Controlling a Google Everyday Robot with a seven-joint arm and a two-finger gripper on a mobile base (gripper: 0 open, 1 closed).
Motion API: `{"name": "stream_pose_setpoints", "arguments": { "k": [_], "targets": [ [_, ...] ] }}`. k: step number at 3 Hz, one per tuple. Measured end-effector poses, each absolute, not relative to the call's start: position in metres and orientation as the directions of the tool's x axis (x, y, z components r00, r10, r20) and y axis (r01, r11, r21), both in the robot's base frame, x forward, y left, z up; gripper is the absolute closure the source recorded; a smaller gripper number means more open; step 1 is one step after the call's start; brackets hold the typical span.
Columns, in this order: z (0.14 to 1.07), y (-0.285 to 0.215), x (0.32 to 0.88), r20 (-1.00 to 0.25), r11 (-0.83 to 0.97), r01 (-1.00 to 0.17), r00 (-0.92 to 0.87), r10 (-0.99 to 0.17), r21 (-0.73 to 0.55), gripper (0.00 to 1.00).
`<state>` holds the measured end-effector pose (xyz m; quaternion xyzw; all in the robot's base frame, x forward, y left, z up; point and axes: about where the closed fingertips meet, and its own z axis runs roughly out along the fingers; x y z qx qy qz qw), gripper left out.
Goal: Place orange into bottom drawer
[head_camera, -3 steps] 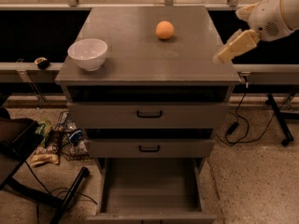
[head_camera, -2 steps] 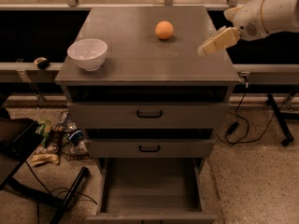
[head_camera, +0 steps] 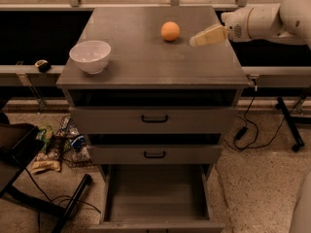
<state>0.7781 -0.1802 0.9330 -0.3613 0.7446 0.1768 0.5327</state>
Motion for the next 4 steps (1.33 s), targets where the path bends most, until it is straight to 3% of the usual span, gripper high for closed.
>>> {"name": "stream_pose_setpoints", "arguments": {
  "k": [1, 4],
  "targets": [
    [0.932, -0.18, 0.781, -0.923, 0.677, -0.726, -0.171, -0.346, -0.119, 0.0],
    [0.903, -0.132, 0.916, -0.982, 0.739, -0.672, -0.105, -0.156, -0.046, 0.0]
  ]
}}
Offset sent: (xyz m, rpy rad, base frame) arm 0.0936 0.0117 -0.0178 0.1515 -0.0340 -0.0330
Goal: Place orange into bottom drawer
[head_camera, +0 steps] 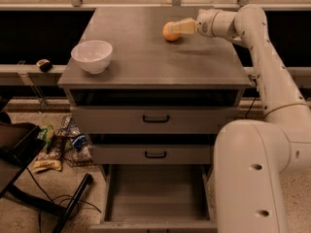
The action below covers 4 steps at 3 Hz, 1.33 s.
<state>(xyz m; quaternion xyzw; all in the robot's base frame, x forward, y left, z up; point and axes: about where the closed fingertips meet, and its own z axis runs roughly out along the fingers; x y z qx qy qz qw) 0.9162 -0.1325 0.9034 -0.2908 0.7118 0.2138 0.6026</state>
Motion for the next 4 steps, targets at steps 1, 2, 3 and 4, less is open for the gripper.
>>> {"name": "stream_pose_setpoints", "arguments": {
  "k": [1, 2, 3, 4],
  "targets": [
    [0.907, -0.126, 0.931, -0.987, 0.76, -0.649, -0.091, -0.135, -0.043, 0.0],
    [0.899, -0.117, 0.942, -0.981, 0.779, -0.626, -0.124, -0.15, -0.04, 0.03],
    [0.886, -0.112, 0.946, -0.974, 0.786, -0.617, -0.161, -0.157, -0.025, 0.23],
    [0.876, -0.098, 0.947, -0.977, 0.774, -0.633, -0.172, -0.129, 0.009, 0.45]
  ]
}}
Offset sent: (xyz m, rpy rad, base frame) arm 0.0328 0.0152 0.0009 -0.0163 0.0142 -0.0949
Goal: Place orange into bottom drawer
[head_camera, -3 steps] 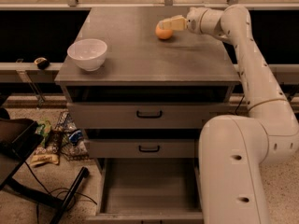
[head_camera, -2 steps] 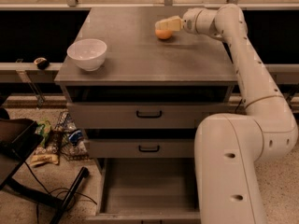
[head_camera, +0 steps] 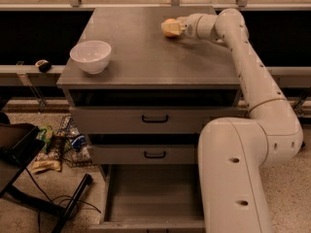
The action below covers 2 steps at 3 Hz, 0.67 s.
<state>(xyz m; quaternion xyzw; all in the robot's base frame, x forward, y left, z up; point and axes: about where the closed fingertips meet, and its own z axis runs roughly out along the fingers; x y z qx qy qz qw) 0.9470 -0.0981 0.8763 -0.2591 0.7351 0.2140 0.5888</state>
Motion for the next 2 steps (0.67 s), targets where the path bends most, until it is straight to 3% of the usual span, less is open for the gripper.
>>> {"name": "stream_pose_setpoints", "arguments": {
  "k": [1, 2],
  "targets": [
    [0.8675, -0.0819, 0.9439, -0.976, 0.754, -0.655, -0.188, -0.107, 0.043, 0.77],
    [0.8675, -0.0817, 0.9439, -0.976, 0.754, -0.655, -0.188, -0.107, 0.043, 1.0]
  ]
}}
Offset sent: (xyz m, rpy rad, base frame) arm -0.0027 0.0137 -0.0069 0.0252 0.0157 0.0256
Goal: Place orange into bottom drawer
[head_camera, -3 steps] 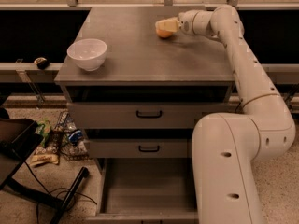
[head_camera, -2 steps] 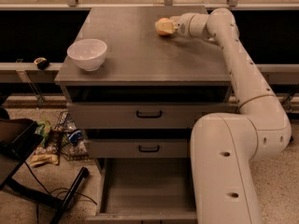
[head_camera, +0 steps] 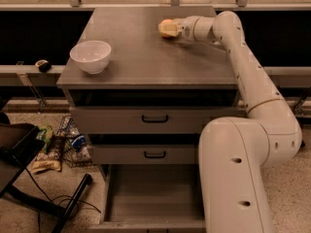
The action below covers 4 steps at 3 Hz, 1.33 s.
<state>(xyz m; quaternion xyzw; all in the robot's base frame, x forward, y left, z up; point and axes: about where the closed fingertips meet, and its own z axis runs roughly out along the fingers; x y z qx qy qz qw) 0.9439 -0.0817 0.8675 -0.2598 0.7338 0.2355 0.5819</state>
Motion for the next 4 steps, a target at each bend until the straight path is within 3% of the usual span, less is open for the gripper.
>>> {"name": "stream_pose_setpoints", "arguments": {
  "k": [2, 3, 4],
  "targets": [
    [0.9, -0.091, 0.935, -0.983, 0.755, -0.655, -0.13, -0.129, -0.012, 1.0],
    [0.972, -0.135, 0.907, -0.991, 0.794, -0.599, -0.003, -0.136, -0.107, 1.0],
    [1.072, -0.199, 0.846, -0.98, 0.864, -0.467, 0.151, -0.131, -0.188, 1.0]
  ]
}}
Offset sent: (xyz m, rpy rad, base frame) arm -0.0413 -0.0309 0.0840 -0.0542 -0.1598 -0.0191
